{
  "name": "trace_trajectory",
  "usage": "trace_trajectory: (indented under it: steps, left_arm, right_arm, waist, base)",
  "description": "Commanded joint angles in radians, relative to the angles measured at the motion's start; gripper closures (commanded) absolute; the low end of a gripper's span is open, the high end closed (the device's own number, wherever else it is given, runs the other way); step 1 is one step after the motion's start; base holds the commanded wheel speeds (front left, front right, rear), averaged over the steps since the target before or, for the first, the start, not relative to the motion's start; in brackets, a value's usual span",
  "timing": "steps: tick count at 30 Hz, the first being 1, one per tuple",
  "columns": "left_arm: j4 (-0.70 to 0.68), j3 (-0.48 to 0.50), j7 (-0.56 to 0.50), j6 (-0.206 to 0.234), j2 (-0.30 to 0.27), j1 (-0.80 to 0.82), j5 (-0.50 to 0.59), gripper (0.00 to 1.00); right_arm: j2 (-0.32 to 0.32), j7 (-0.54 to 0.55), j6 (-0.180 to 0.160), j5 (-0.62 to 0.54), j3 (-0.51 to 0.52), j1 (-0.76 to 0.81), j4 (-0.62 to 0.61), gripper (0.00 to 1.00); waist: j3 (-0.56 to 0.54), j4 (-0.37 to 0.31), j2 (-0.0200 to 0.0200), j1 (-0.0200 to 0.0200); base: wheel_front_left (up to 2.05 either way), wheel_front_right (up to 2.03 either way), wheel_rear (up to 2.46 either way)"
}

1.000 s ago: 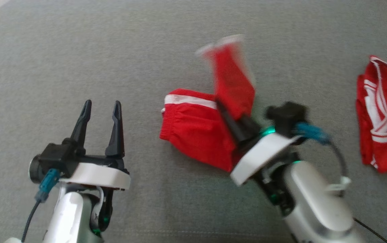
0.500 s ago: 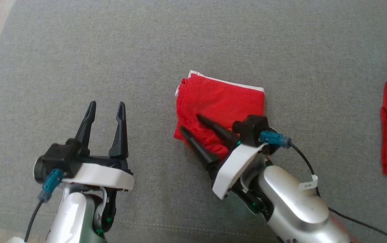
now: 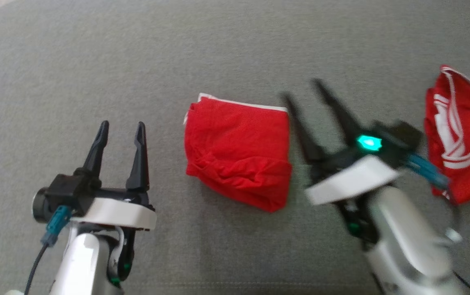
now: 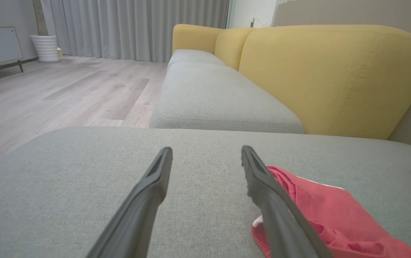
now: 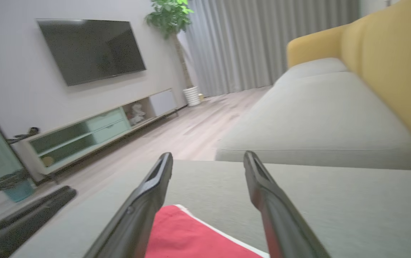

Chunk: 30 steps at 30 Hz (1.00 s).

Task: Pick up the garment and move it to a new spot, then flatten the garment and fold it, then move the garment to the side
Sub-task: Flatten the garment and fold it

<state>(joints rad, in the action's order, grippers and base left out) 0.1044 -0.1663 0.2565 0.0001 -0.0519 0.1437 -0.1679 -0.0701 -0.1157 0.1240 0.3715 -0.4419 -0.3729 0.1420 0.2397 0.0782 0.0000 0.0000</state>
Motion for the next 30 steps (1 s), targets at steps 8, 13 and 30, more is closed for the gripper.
trace_trajectory:
  steps: [8, 13, 30]
  left_arm:
    - [-0.044, 0.045, 0.005, 0.002, -0.049, -0.023, 0.034, 0.0]
    - [-0.046, 0.04, 0.005, 0.004, -0.06, -0.042, 0.042, 0.0]
    - [-0.044, 0.03, -0.001, 0.013, -0.077, -0.07, 0.03, 0.0]
  right_arm:
    - [0.019, 0.043, 0.007, -0.171, 0.321, 0.232, -0.178, 0.0]
    - [0.02, 0.068, 0.007, -0.197, 0.379, 0.302, -0.23, 0.0]
    - [0.02, 0.118, 0.007, -0.211, 0.4, 0.372, -0.292, 0.0]
  waist:
    - [-0.047, -0.059, 0.0, 0.0]
    - [-0.06, -0.064, 0.0, 0.0]
    - [-0.076, -0.055, 0.0, 0.0]
  base:
    - [0.0, 0.0, 0.0]
    - [0.0, 0.0, 0.0]
    - [0.0, 0.0, 0.0]
